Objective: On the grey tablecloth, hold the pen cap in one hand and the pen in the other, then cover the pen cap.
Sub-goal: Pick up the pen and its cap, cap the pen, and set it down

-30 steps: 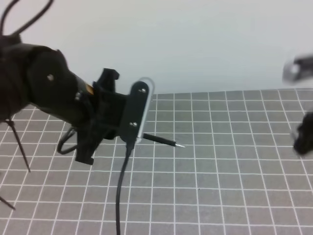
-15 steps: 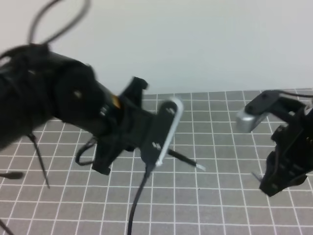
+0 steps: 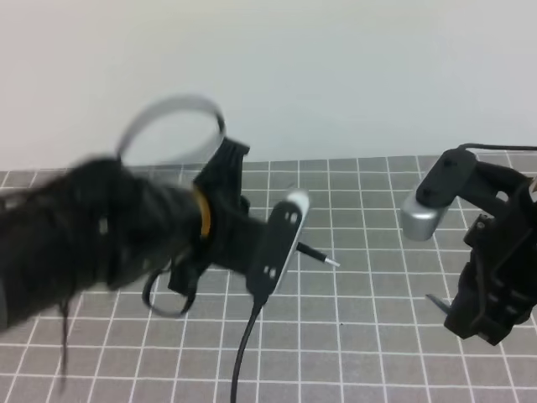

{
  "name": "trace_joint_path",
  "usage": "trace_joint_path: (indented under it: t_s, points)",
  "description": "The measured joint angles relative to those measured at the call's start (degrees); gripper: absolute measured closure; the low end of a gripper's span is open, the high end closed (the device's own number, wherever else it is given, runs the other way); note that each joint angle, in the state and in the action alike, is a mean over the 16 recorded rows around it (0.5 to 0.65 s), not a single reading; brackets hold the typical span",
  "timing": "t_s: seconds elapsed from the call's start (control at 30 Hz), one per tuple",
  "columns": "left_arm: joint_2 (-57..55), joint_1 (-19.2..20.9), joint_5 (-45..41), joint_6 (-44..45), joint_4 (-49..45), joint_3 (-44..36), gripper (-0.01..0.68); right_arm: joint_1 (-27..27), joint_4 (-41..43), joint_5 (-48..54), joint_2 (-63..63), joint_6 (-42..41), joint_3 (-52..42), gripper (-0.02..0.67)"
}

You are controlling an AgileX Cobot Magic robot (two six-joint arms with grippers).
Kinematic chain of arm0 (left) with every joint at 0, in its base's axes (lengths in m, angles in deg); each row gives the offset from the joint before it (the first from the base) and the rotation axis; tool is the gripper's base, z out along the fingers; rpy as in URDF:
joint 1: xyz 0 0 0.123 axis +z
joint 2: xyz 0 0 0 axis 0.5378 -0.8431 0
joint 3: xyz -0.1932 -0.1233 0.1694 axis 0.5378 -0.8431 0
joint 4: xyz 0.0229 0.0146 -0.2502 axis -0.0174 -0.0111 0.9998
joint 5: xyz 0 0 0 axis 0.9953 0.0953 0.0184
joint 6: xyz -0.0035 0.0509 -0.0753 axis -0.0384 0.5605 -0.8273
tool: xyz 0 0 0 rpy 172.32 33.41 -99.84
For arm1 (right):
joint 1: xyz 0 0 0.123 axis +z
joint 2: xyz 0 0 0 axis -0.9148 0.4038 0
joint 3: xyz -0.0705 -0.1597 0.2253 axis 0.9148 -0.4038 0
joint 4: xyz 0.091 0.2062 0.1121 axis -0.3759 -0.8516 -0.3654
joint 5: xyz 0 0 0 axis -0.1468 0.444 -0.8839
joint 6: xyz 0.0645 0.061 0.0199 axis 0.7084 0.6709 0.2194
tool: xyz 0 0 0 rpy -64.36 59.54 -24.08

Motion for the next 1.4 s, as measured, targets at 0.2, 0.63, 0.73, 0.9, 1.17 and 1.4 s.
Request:
trace_joint_path:
  t_s: [0.2,0.63,0.73,0.9,1.17,1.4]
  points:
    - [2.79,0.67,17.83,-13.62,-14.02,-9.85,0.631,0.04,1.15,0.01,-0.71,-0.78,0.00,0.563]
    - [7.32,5.95,36.16,-17.21,-12.30,-16.78,0.631,0.04,-0.69,0.01,-0.66,-1.52,0.00,0.563]
    - [7.50,6.61,37.92,-15.38,-9.32,-16.76,0.631,0.04,-1.47,0.01,-0.66,-1.77,0.00,0.563]
    - [7.19,6.43,39.90,-12.32,-6.35,-16.75,0.631,0.42,-0.31,0.08,-0.40,-3.36,0.68,0.563]
    - [6.08,4.87,40.64,-7.83,-3.59,-16.75,0.631,1.32,6.39,0.46,2.86,-8.50,5.24,0.568]
    - [5.28,3.65,39.22,-4.93,-3.99,-16.99,0.631,1.84,7.69,0.47,6.06,-12.38,9.12,0.568]
